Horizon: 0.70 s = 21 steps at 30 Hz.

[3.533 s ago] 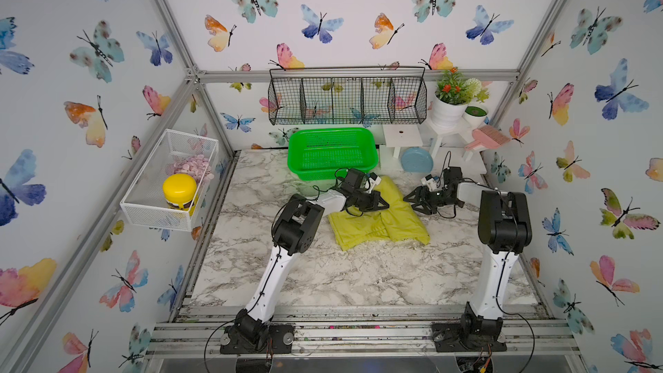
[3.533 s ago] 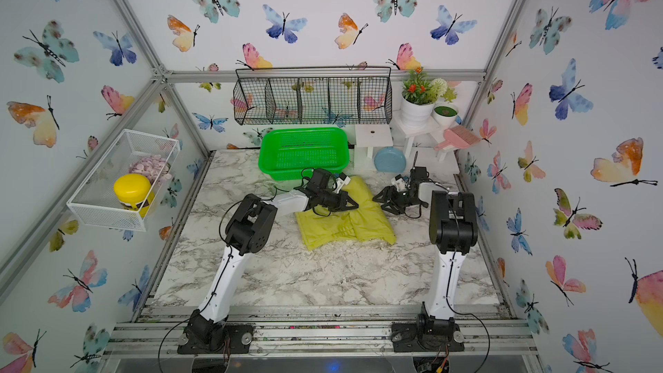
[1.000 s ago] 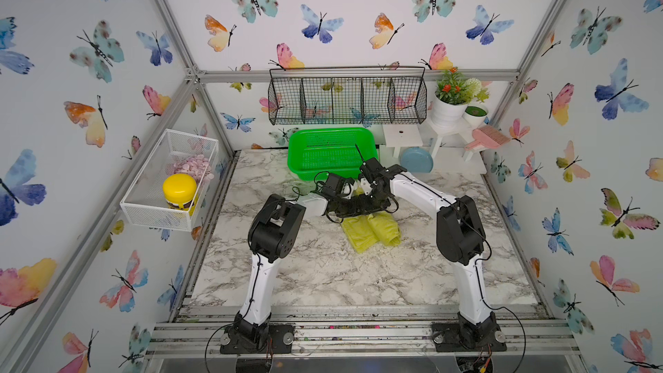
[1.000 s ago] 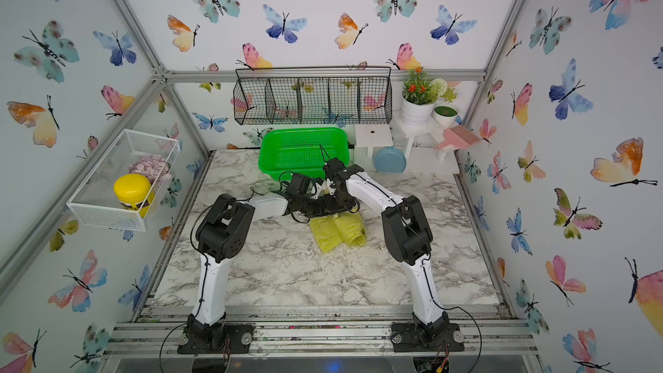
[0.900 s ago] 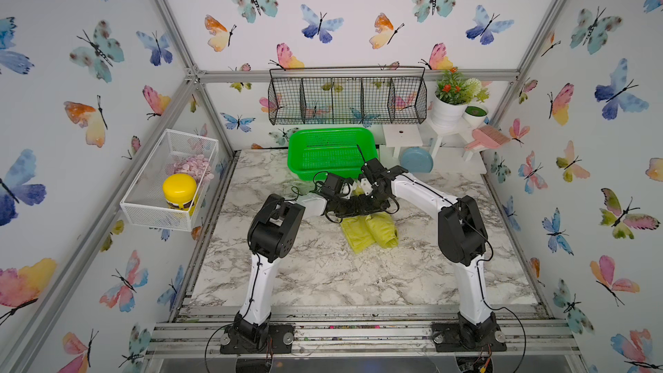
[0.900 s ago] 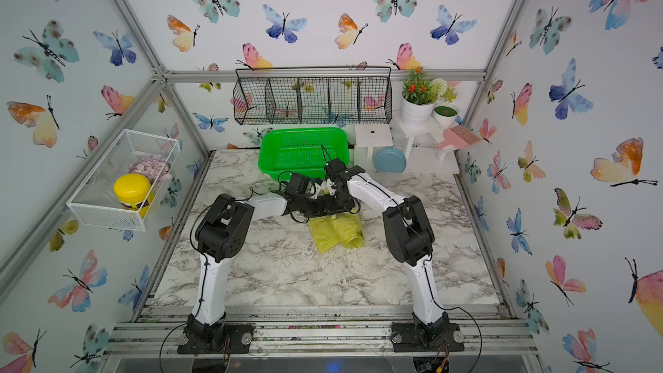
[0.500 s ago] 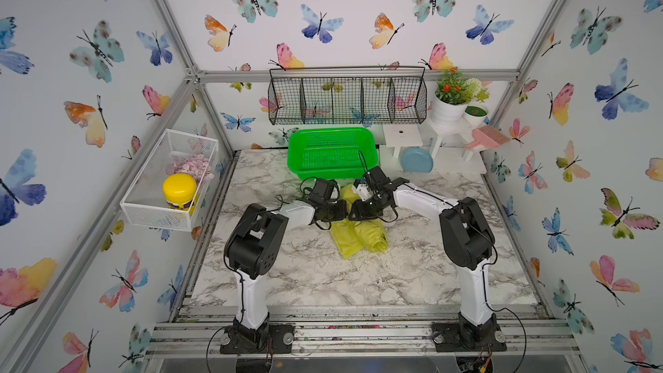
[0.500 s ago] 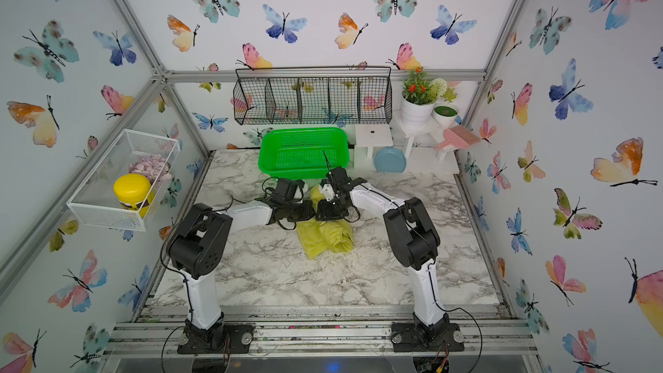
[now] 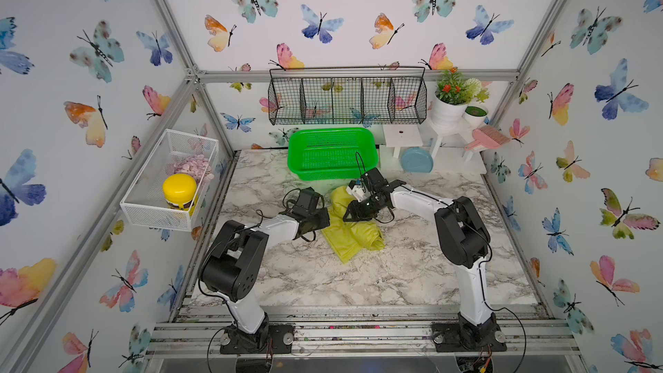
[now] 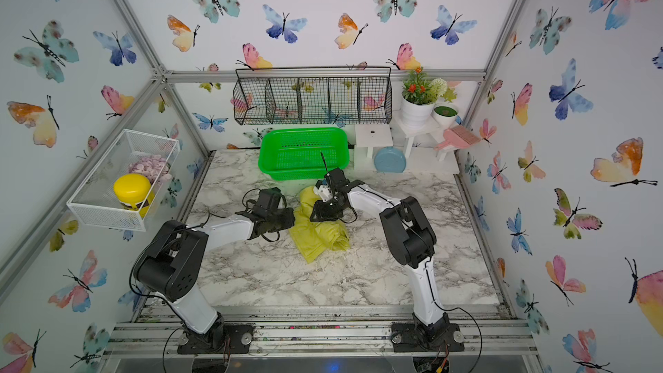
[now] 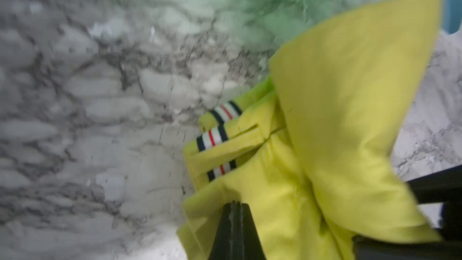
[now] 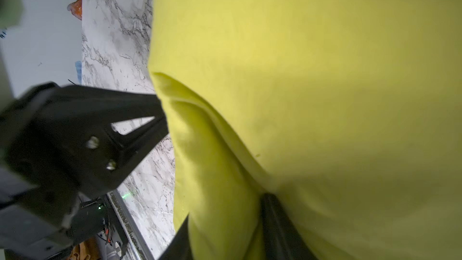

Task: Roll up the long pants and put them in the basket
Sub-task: Roll the long pant at the center of the board.

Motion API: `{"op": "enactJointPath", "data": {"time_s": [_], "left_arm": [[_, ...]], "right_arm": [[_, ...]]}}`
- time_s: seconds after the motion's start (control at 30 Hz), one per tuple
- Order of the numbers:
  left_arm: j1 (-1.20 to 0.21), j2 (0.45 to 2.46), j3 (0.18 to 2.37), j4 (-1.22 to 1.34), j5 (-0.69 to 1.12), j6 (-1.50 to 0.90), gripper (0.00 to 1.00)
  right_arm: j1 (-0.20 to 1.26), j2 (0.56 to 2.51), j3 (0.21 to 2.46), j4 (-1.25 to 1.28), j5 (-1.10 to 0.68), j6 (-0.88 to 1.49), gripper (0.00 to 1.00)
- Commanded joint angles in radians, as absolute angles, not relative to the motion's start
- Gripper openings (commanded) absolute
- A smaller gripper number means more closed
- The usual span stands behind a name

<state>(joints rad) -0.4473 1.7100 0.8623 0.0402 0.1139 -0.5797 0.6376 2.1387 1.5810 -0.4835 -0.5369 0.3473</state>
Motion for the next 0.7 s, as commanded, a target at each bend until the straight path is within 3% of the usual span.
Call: {"op": "enactJointPath", "data": {"time_s": [0.0, 0.2, 0.4, 0.67], "left_arm": [[-0.453, 1.632, 0.785, 0.032, 0.134, -0.643, 0.00], [-0.427, 1.602, 0.677, 0.150, 0.266, -0.658, 0.00], [-0.428, 1.620, 0.617, 0.455, 0.513, -0.740, 0.00], [-0.465, 1.869, 0.758, 0.480, 0.614, -0.765, 0.00]], "right_arm": [[0.680, 2.239, 1.535, -0.588, -0.540, 0.355, 0.30], [0.680, 2.244, 1.526, -0.575, -0.547, 0.353, 0.03], [0.680, 2.245, 1.542, -0.587, -0.555, 0.347, 0.02], [0.687, 2.222, 1.627, -0.651, -0.566, 0.331, 0.02]]}}
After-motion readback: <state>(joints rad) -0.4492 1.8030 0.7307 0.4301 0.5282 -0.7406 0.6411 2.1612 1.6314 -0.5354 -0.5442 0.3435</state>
